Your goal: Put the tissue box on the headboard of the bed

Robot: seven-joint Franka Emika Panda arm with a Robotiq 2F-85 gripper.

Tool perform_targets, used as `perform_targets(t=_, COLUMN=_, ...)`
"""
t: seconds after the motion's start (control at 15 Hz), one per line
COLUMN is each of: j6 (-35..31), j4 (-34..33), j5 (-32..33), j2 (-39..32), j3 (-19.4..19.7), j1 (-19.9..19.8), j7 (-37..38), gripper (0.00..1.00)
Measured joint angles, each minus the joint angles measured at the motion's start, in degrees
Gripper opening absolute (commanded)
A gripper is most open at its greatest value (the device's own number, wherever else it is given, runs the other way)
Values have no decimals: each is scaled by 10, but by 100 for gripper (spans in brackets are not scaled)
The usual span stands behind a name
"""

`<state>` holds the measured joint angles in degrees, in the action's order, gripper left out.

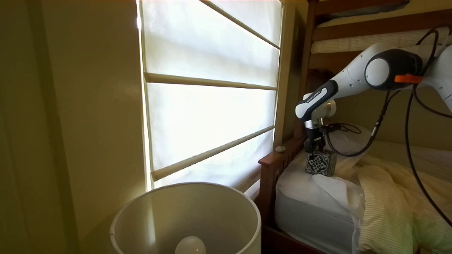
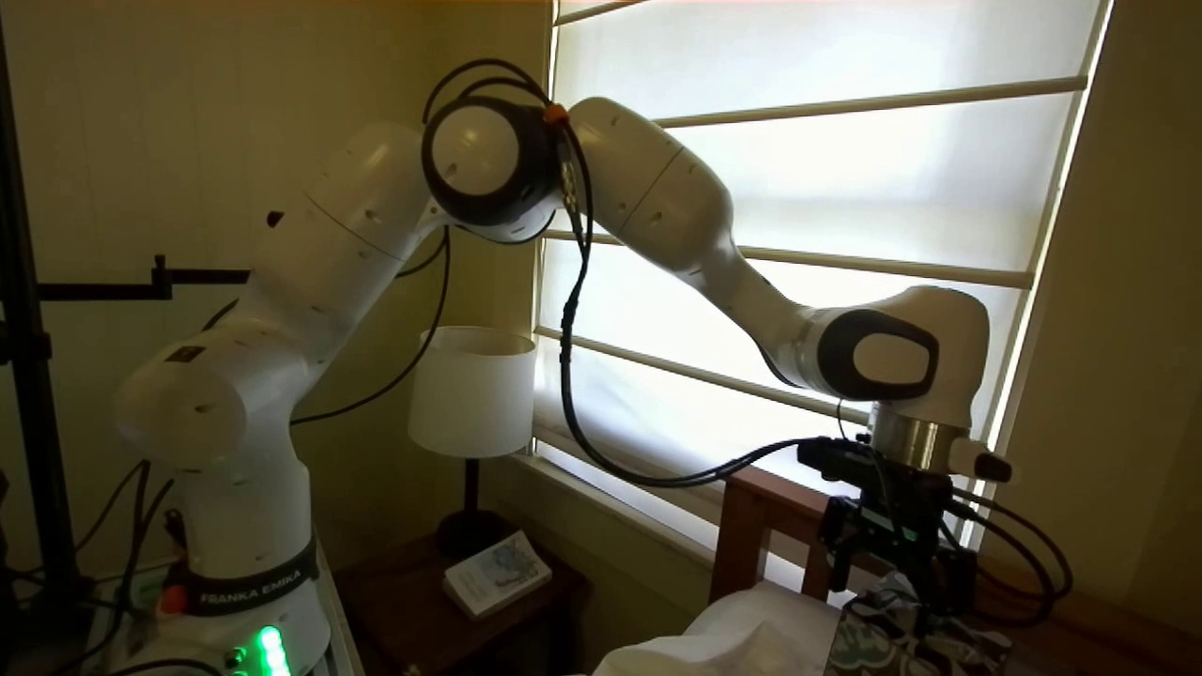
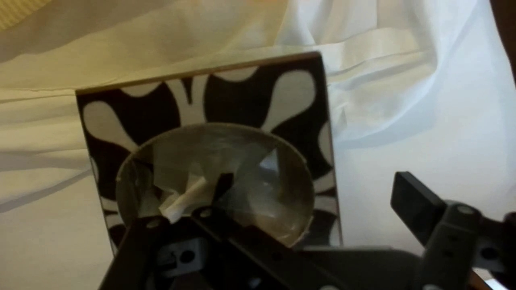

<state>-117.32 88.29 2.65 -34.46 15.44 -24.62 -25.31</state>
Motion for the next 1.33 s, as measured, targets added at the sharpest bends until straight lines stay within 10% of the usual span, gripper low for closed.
perform_targets(t=0.2, j6=0, j4=1, j5=8, j2=2, j3=-7, j1=1, j7=0, gripper=100)
perform_targets(t=0.27, j6=0, j4=1, j5=10, j2=4, j3=-7, j1=0, j7=0, gripper=75)
perform_targets(t=1.0, j6=58, j4=10, j5=19, j2=22, j3=-5, j1=-1, j7=0, gripper=3)
perform_targets(t=1.33, j6=61, j4=33, j5=19, j2=69, j3=2, j1=-14, j7=-2, gripper=2)
